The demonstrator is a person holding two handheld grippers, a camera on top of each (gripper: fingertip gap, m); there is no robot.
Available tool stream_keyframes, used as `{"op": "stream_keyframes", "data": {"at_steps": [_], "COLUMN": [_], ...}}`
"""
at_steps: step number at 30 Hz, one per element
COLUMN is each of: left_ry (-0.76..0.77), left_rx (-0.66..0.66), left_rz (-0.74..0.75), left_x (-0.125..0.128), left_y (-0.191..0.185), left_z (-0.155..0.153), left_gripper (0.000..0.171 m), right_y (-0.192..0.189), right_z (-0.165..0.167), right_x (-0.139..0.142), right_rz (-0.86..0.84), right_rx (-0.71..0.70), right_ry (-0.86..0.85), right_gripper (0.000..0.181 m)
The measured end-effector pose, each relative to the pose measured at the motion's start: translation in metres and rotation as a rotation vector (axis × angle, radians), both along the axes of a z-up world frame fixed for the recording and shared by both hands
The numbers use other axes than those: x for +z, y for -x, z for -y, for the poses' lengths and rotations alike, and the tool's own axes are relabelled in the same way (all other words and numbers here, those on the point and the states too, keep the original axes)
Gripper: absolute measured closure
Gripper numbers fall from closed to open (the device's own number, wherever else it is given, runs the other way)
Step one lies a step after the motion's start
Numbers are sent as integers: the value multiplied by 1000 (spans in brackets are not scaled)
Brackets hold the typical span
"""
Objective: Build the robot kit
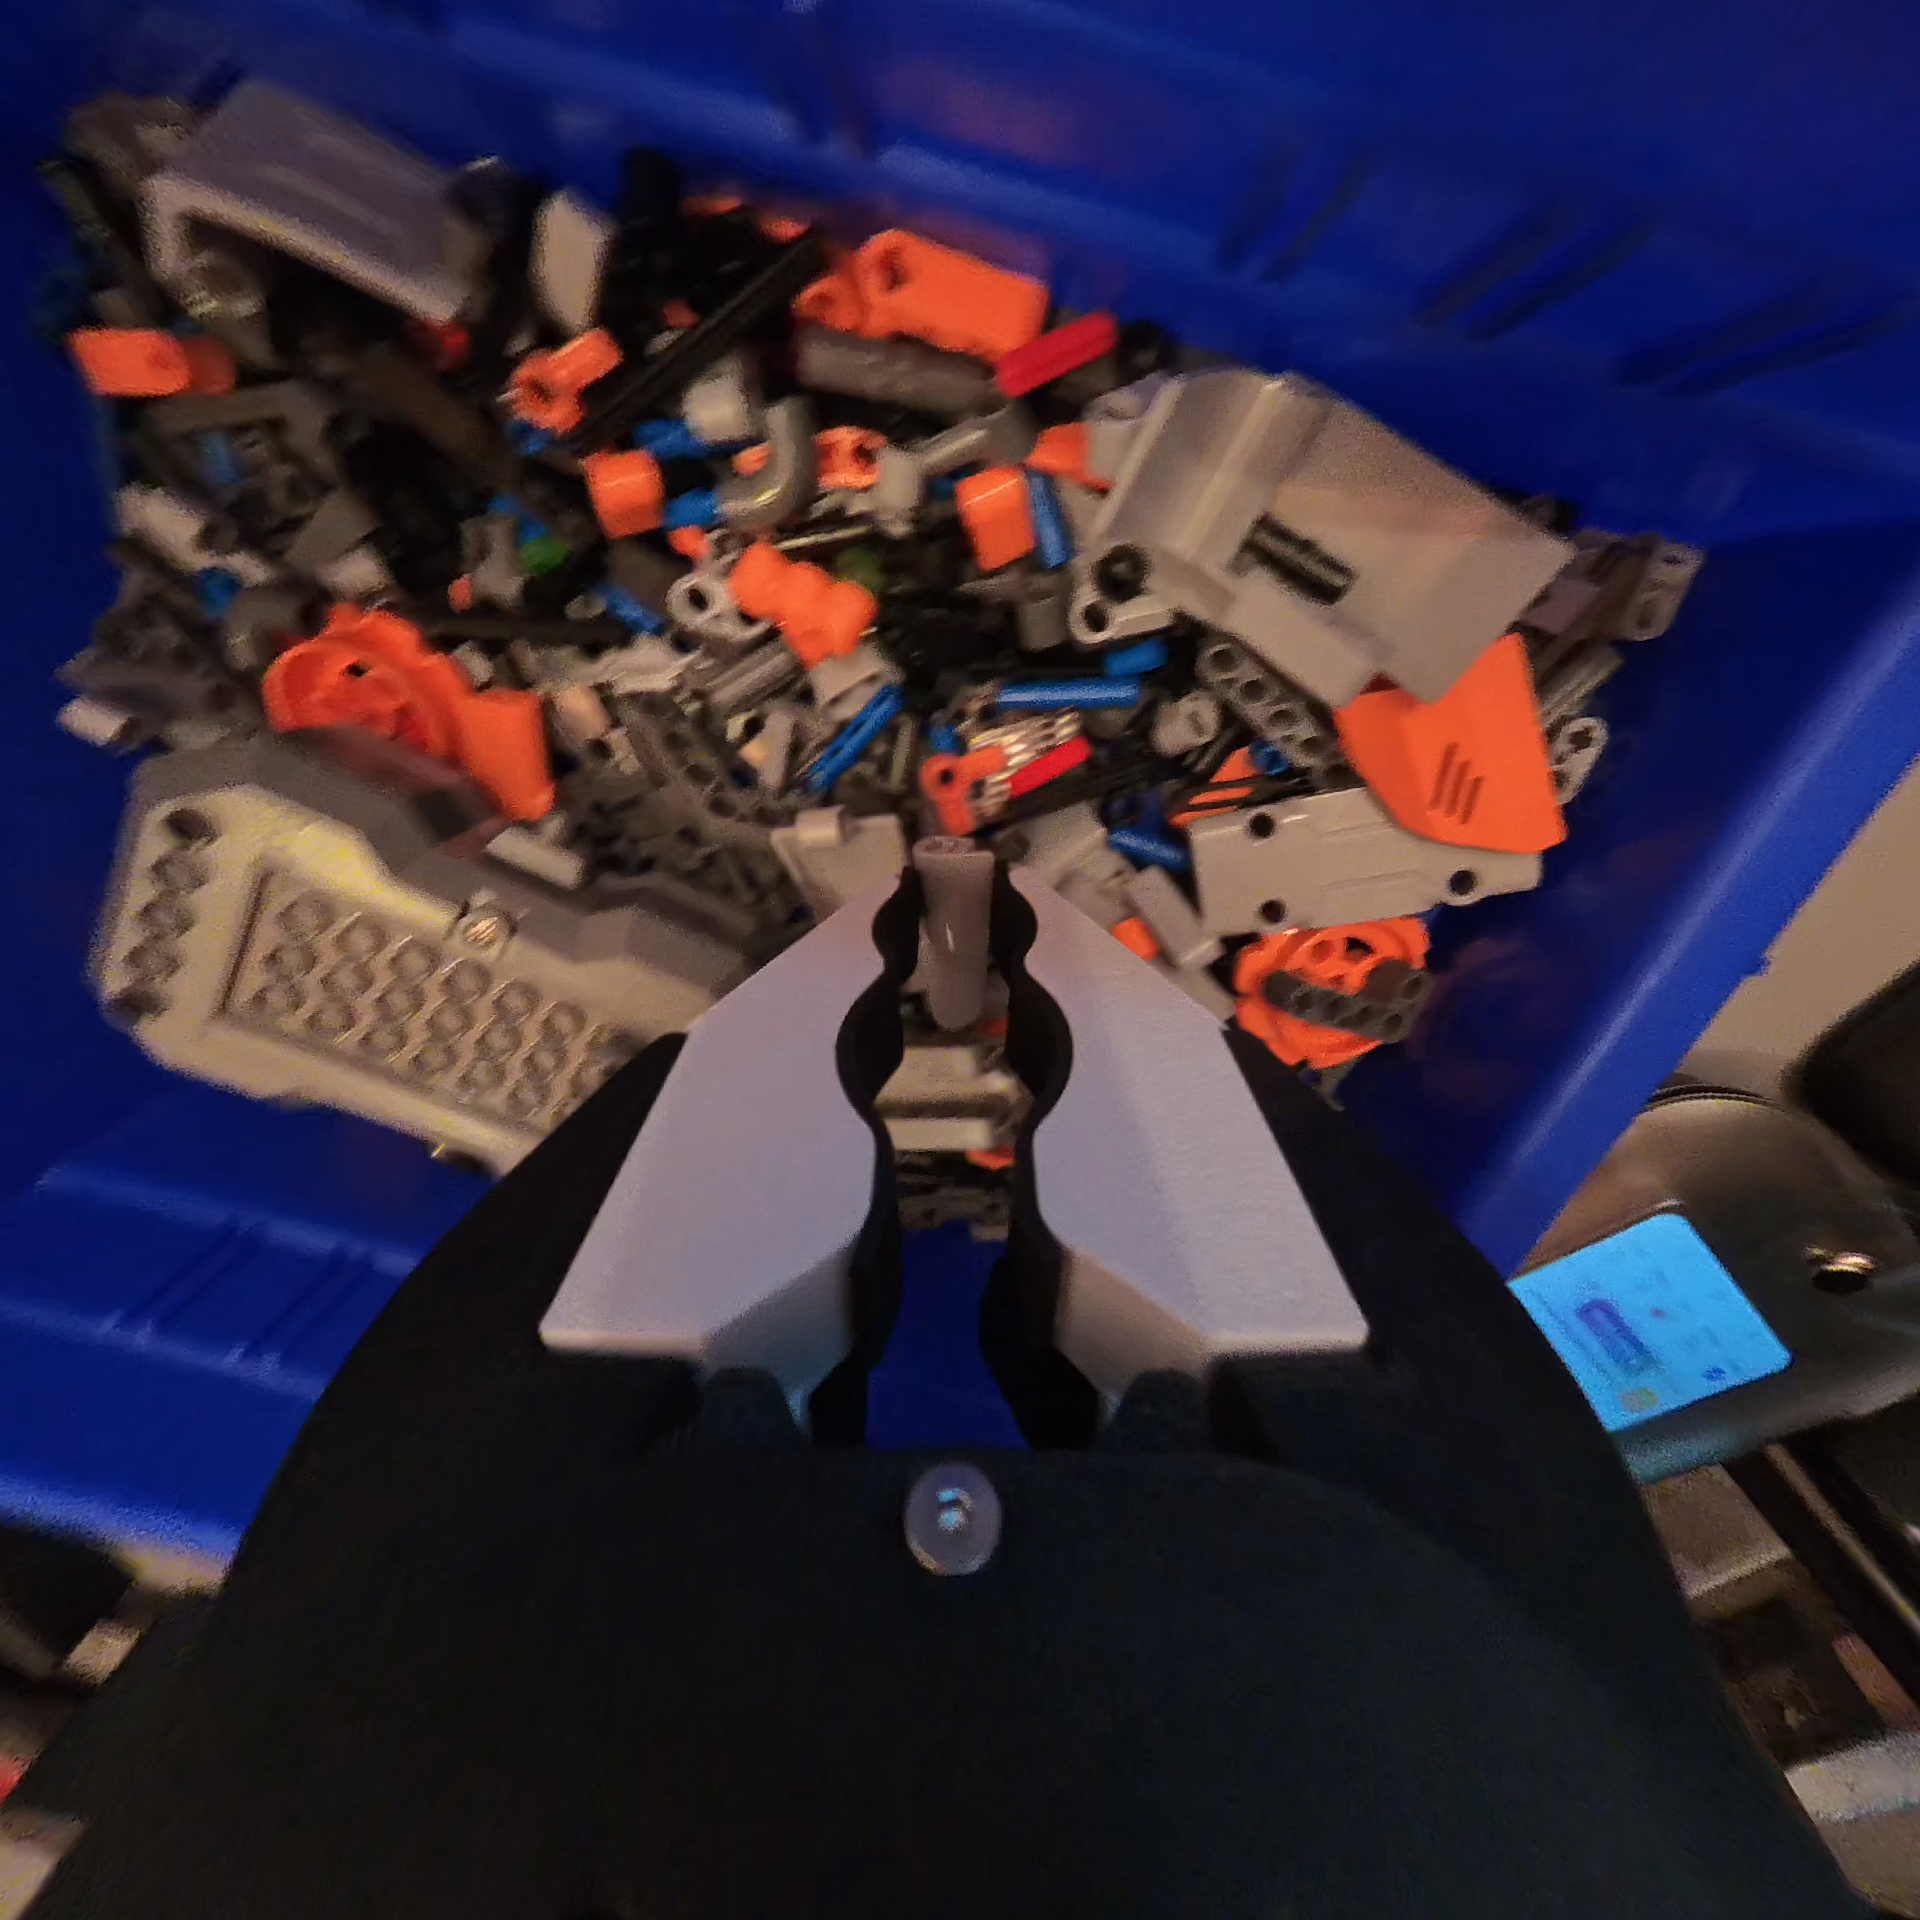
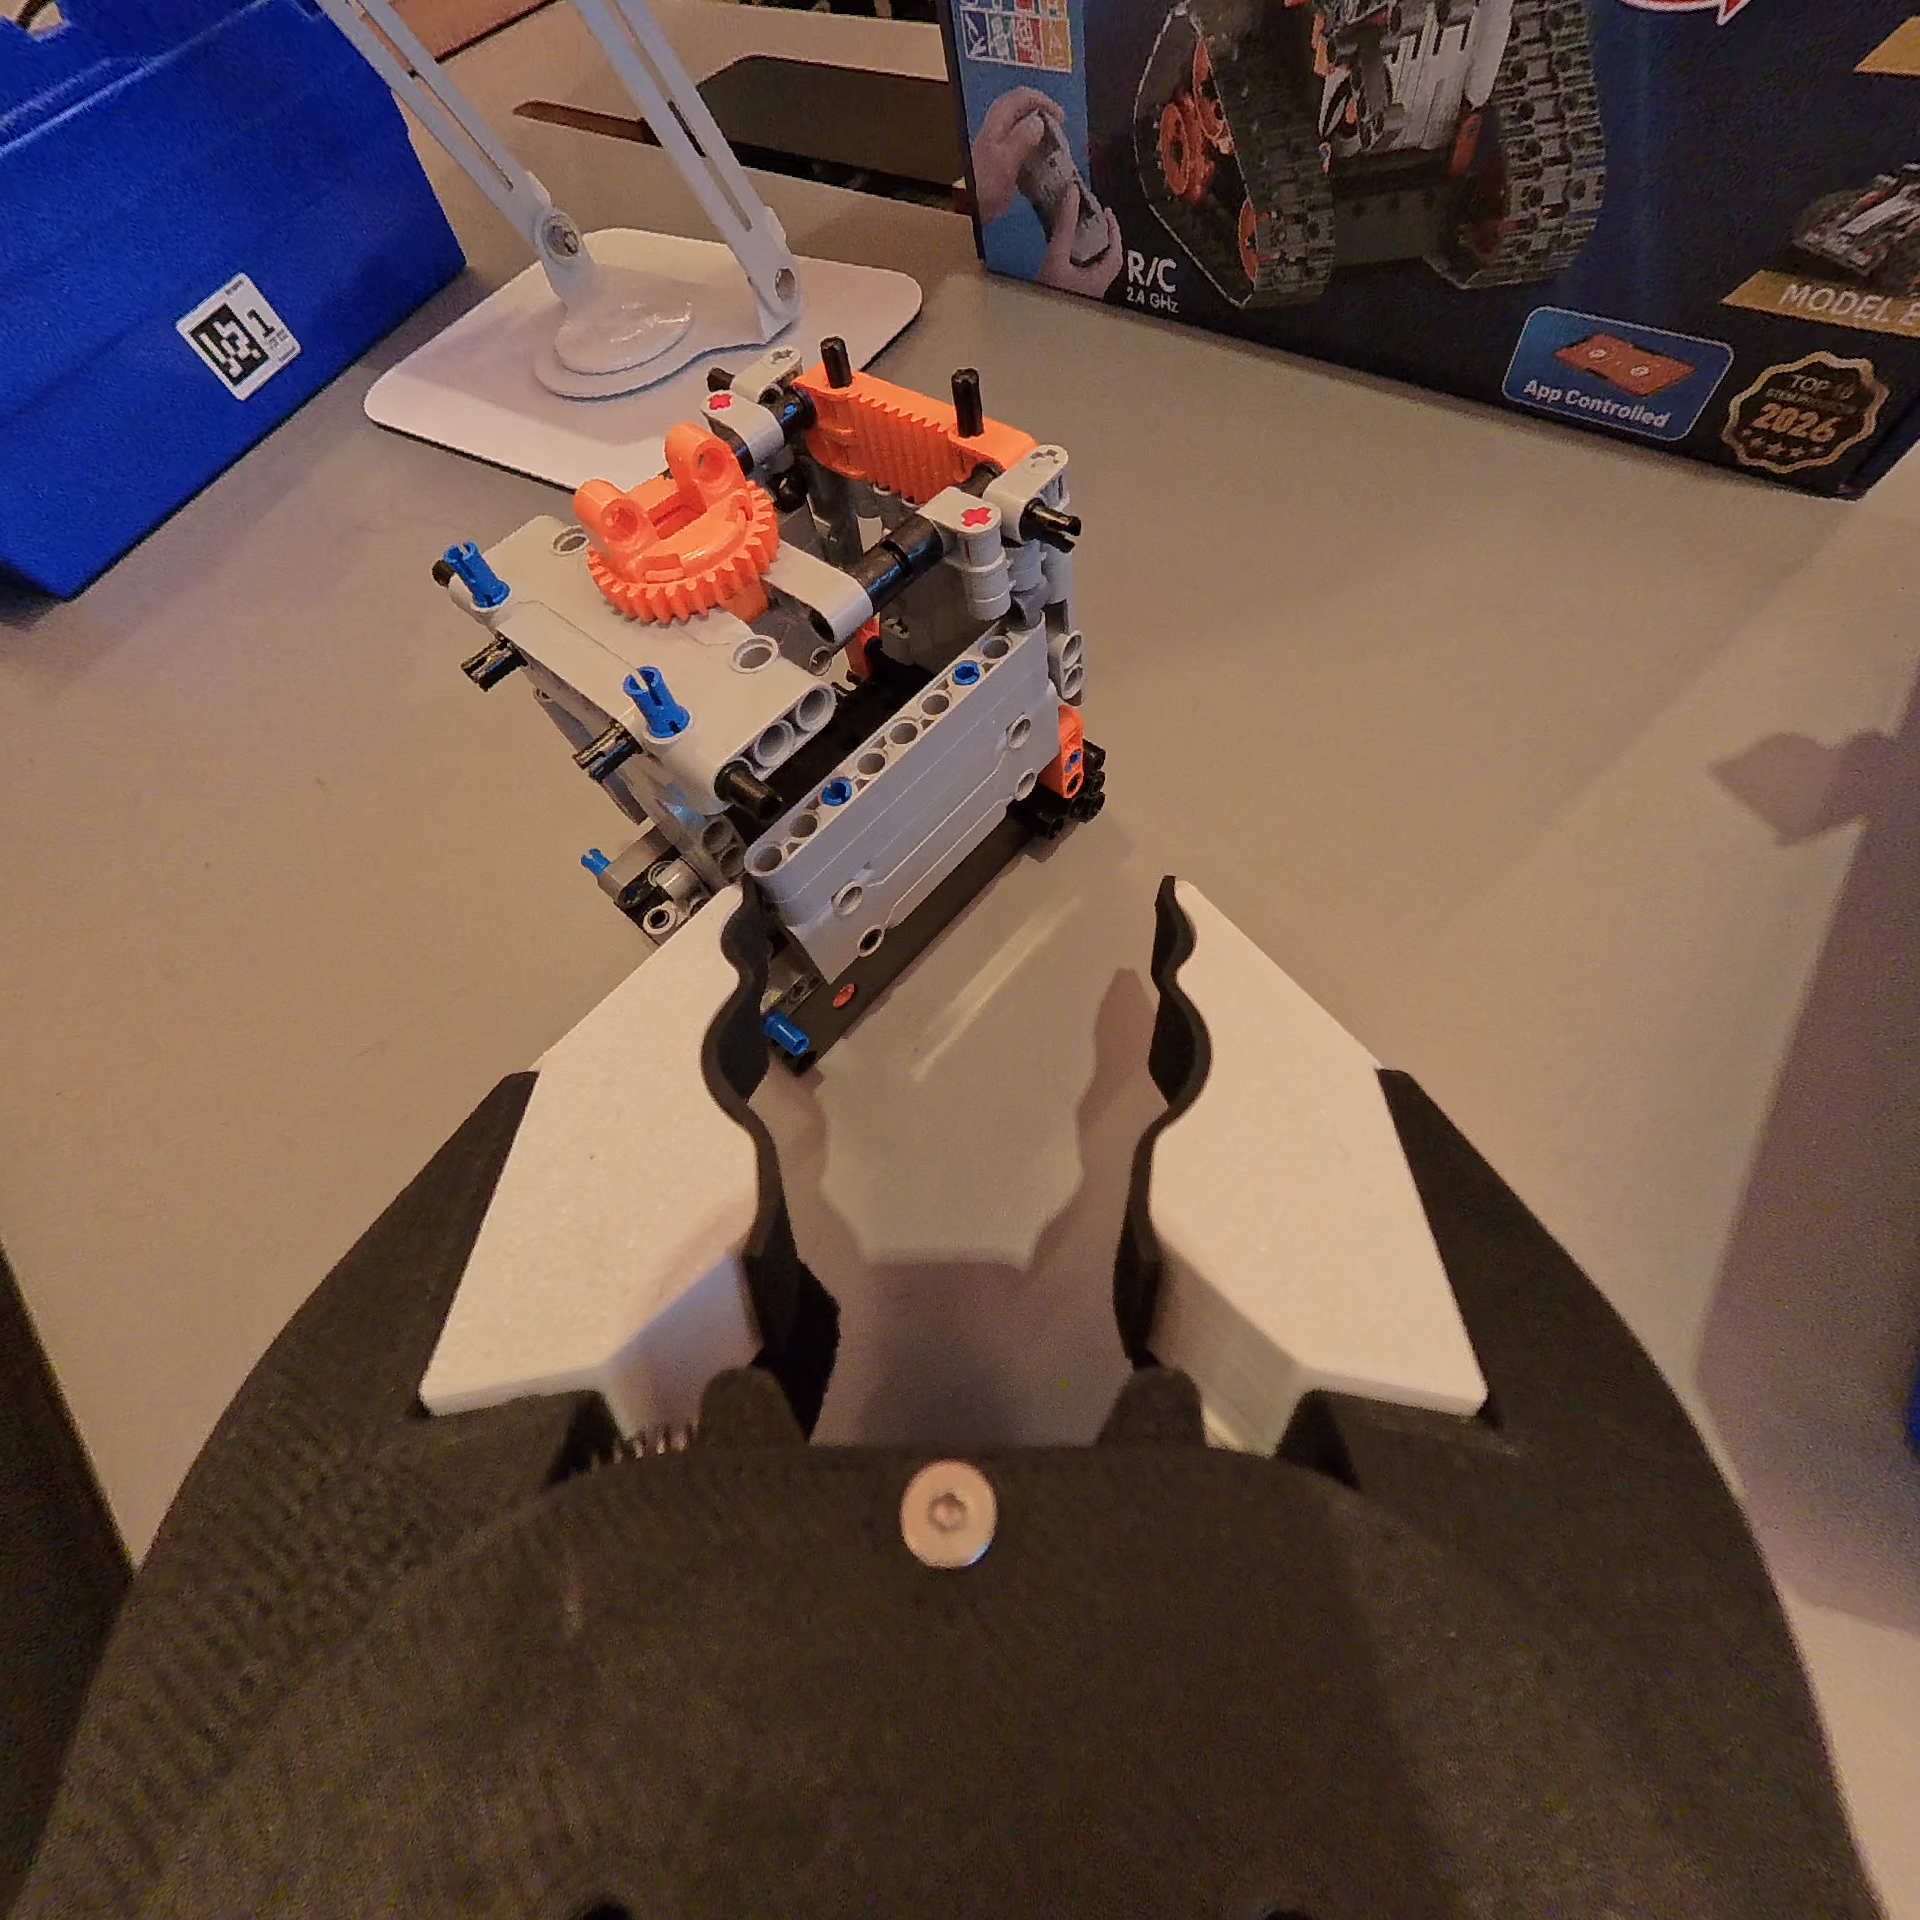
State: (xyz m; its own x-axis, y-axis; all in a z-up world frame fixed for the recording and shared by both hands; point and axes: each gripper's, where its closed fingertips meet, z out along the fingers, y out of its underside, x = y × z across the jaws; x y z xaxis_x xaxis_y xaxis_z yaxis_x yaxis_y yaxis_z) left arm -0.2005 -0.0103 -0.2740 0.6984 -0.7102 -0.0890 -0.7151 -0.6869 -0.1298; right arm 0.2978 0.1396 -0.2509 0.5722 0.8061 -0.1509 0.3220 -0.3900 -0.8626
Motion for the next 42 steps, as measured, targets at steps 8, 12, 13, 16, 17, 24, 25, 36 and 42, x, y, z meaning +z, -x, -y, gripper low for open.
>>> {"op": "stream_keyframes", "data": {"at_steps": [8,12,13,16,17,24,25,36,42], "left_ry": [-64,-71,-83,-107,-121,-174,-166,-167,-172], "left_rx": [21,-11,-10,-6,-9,-49,-57,27,-6], "left_rz": [8,11,13,54,74,222,224,-52,-191], "left_x": [24,20,19,17,18,23,21,-2,-5], "left_y": [15,7,7,2,-2,-43,-47,30,42], "left_z": [-7,-9,-11,-19,-22,-33,-33,-63,-71], "left_gripper": [149,139,136,124,121,113,114,135,138], "right_y": [0,-1,-1,-1,-1,-2,-2,-1,-1], "right_z": [0,-1,-1,-1,-1,-2,-2,-2,-2], "right_x": [0,0,0,-1,-1,-1,-1,-2,-2], "right_rz": [-2,-2,-2,-1,0,0,1,5,5], "right_rx": [0,-4,-4,-5,-5,-8,-10,-8,-5], "right_ry": [1,1,1,0,-1,2,2,2,4], "right_gripper": [108,108,108,108,108,108,108,109,110]}}
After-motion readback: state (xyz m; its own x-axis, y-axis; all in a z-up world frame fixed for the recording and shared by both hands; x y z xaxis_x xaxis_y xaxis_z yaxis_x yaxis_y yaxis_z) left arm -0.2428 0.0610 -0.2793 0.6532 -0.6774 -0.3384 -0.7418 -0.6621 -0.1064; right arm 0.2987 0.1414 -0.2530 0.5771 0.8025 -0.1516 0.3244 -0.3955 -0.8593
